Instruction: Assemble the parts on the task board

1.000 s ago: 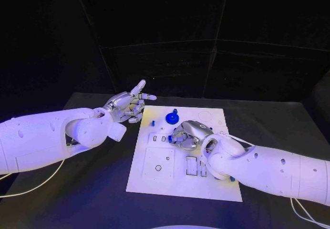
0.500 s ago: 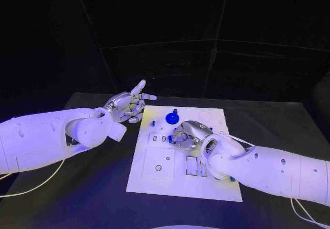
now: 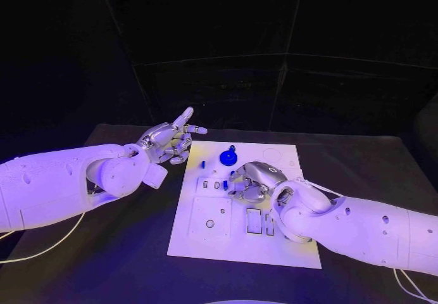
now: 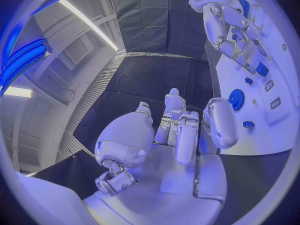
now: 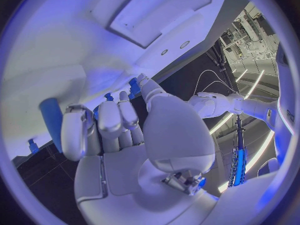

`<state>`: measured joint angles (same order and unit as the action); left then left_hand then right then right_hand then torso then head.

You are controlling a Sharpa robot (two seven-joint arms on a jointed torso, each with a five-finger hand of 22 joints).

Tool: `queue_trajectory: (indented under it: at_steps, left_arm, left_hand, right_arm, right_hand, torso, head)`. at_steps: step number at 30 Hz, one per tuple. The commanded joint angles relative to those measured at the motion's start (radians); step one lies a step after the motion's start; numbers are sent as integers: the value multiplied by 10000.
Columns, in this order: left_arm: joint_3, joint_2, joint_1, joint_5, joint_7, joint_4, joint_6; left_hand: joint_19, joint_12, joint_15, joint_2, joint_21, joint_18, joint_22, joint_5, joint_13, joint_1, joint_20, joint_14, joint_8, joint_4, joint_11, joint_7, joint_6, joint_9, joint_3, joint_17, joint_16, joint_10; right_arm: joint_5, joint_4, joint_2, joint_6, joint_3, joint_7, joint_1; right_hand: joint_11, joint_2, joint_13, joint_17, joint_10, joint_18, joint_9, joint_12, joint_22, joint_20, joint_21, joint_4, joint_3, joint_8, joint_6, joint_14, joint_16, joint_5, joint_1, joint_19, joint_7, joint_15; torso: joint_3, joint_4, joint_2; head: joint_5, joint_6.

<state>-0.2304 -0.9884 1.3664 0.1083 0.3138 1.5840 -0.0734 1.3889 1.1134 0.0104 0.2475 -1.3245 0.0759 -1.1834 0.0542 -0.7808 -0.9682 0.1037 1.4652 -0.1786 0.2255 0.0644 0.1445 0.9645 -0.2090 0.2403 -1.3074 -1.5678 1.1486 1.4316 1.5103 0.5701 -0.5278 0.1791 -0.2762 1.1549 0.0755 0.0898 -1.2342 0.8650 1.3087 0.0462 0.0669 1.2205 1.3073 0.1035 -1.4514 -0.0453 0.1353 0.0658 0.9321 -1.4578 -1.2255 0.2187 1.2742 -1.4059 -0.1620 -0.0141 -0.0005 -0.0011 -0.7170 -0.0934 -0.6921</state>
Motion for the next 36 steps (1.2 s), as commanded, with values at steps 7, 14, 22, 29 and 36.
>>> queue_trajectory:
  at_steps: [7, 14, 22, 29, 36]
  left_arm:
    - [7, -8, 13, -230, -48, -49, 28]
    - [7, 44, 14, -1148, -340, -97, -282]
    - [9, 206, 62, -3681, -2515, -214, -696]
    - [10, 672, 279, -6187, -5294, -432, -5]
    - [12, 1236, 507, -7314, -6664, -759, 1172]
  left_hand:
    - [-76, -40, -60, -164, 37, 108, 12, 22, 15, -121, -14, 1056, 57, -160, 3, 6, -44, -25, 27, -2634, -30, -91]
    - [-157, 27, -42, -589, 144, 145, 176, -20, -39, -525, -26, 1056, -17, -674, -27, -30, 51, -80, 161, -2634, -30, -29]
    - [-732, 148, 106, -896, 963, 379, 1307, 2, -141, -1457, -157, 1056, -608, -1474, -190, -224, 325, -359, 106, -2634, -30, 5]
    - [-553, 632, 300, -784, 984, 346, 1283, -13, -771, -914, -327, 1056, -1498, -1002, -405, -467, 464, -835, 474, -2634, -30, 467]
    - [-167, 720, 399, -650, 599, 216, 732, 4, -884, -1216, -445, 1056, -2060, -957, -504, -555, 199, -1216, 474, -2634, -30, 620]
  right_arm:
    - [601, 1378, 816, -564, -186, -72, 49]
    - [-1003, 2253, 1623, -102, -1078, 621, 152]
    - [-4146, 2538, 2602, 771, -1488, 1655, 1114]
    - [-5344, 2167, 3008, 958, -1543, 2247, 1785]
    - [-6162, 1500, 3080, 1334, -1550, 2501, 2022]
  right_hand:
    - [63, 140, 191, -47, -223, 71, 3, -177, 600, 82, 92, -25, -320, -6, -426, 28, 38, 53, 195, 81, -95, 154]
    - [-6, -43, 346, -716, -279, 240, 94, -274, -41, 71, 532, -91, -480, 212, -119, 195, 448, 161, 429, 613, -12, 111]
    - [-96, -438, 1377, -2563, -861, 550, 129, -1305, -1385, -15, 1554, -125, -541, 401, 124, 603, 1821, 393, 736, 1619, 68, 25]
    - [-132, -618, 2308, -3825, -1294, 724, 107, -2232, -2254, -60, 2286, -34, -501, 470, 193, 777, 2936, 451, 1026, 2116, 83, -9]
    - [-124, -706, 4667, -4648, -2428, 1222, 71, -4751, -4784, -59, 4477, 158, -171, 498, 277, 1196, 4324, 437, 1445, 3799, 56, 16]
  torso:
    - [2, 0, 13]
    - [-1, 3, 14]
    - [6, -3, 128]
    - [29, -13, 278]
    - [44, -43, 379]
  head:
    - [31, 72]
    - [160, 172]
    - [165, 204]
    - [194, 144]
    - [207, 101]
